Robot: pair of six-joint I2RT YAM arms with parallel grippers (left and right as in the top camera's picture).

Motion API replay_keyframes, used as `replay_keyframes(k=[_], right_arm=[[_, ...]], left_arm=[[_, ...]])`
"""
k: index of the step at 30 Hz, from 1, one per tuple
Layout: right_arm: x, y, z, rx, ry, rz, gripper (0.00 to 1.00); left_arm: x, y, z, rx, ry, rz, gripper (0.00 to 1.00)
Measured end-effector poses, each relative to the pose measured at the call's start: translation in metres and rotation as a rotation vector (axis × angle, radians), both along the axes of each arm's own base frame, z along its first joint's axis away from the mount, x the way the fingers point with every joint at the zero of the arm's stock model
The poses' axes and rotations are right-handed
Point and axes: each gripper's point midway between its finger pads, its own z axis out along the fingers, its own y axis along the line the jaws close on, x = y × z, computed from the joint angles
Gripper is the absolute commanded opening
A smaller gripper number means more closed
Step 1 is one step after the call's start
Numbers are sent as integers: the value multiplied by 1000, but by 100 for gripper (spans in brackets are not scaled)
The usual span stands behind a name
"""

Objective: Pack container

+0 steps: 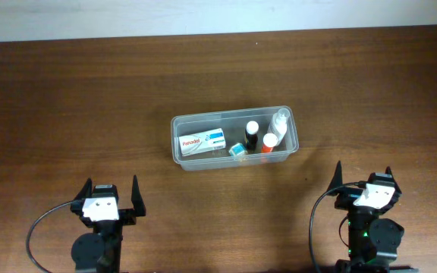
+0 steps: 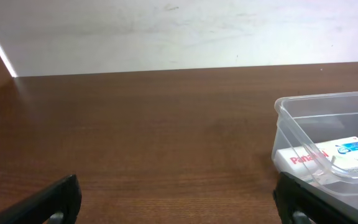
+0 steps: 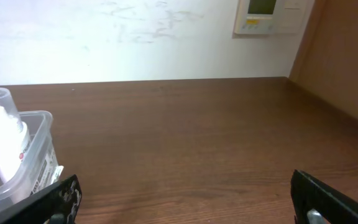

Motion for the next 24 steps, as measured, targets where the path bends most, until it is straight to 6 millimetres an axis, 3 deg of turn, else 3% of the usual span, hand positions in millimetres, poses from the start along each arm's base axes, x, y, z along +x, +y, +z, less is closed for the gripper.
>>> replay_keyframes(k=[12, 24], right_arm=[[4, 28, 0, 0, 0, 113, 98], [5, 38, 0, -1, 0, 156, 98]], left_arm=[[0, 0, 0, 0, 0, 0, 99], [0, 0, 0, 0, 0, 0, 99]])
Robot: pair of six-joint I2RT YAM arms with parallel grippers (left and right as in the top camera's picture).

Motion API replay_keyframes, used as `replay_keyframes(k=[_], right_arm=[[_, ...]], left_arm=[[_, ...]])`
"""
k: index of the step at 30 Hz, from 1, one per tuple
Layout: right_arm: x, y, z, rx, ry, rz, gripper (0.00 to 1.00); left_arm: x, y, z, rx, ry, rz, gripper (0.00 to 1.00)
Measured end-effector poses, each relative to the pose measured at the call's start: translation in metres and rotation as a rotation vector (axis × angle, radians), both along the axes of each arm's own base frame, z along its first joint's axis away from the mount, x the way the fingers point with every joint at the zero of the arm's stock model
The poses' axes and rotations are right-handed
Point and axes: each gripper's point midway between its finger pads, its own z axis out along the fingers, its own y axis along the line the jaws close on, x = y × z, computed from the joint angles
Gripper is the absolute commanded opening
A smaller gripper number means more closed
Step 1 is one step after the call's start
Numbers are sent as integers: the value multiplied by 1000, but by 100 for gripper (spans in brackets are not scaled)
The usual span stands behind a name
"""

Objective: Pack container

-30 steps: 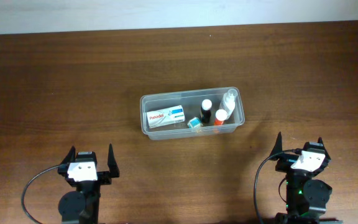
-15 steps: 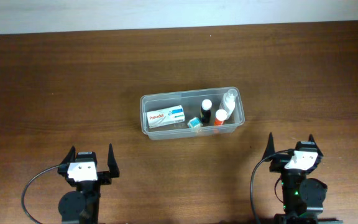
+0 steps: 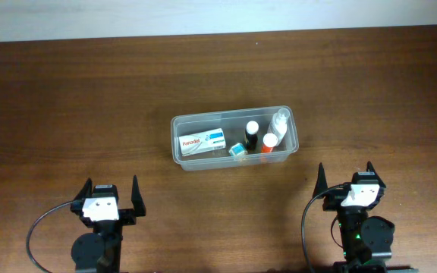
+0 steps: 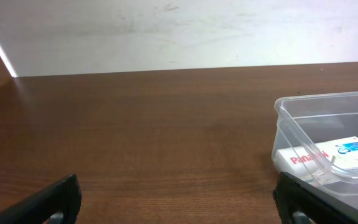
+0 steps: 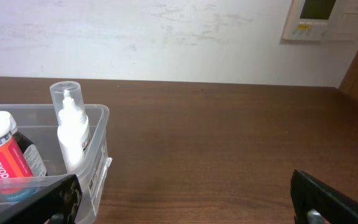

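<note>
A clear plastic container [image 3: 179, 123] sits mid-table, holding a white Panadol box [image 3: 202, 140], a black-bodied bottle with a white cap [image 3: 252, 133], an orange bottle [image 3: 269, 143], a white spray bottle [image 3: 280, 121] and a small teal item [image 3: 238, 152]. My left gripper [image 3: 112, 191] stands open near the front edge, left of the container [image 4: 328, 118], with nothing between its fingers. To the container's front right, my right gripper [image 3: 345, 174] is open and empty; its view shows the spray bottle [image 5: 72, 130] and orange bottle [image 5: 2, 155].
The brown wooden table [image 3: 67, 98] runs back to a white wall [image 3: 203, 15]. A wall thermostat [image 5: 328, 18] hangs at the right in the right wrist view. Both arm bases stand at the table's front edge.
My right gripper has shifted left, closer to the container, and turned toward it, so the spray and orange bottles show more fully in its view. The left arm has not moved.
</note>
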Motion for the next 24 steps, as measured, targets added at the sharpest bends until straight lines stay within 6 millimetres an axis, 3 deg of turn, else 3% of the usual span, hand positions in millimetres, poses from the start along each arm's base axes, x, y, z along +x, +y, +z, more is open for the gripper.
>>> replay_keyframes(k=[24], right_arm=[[0, 10, 0, 0, 0, 42, 98]], left_arm=[[0, 0, 0, 0, 0, 0, 99]])
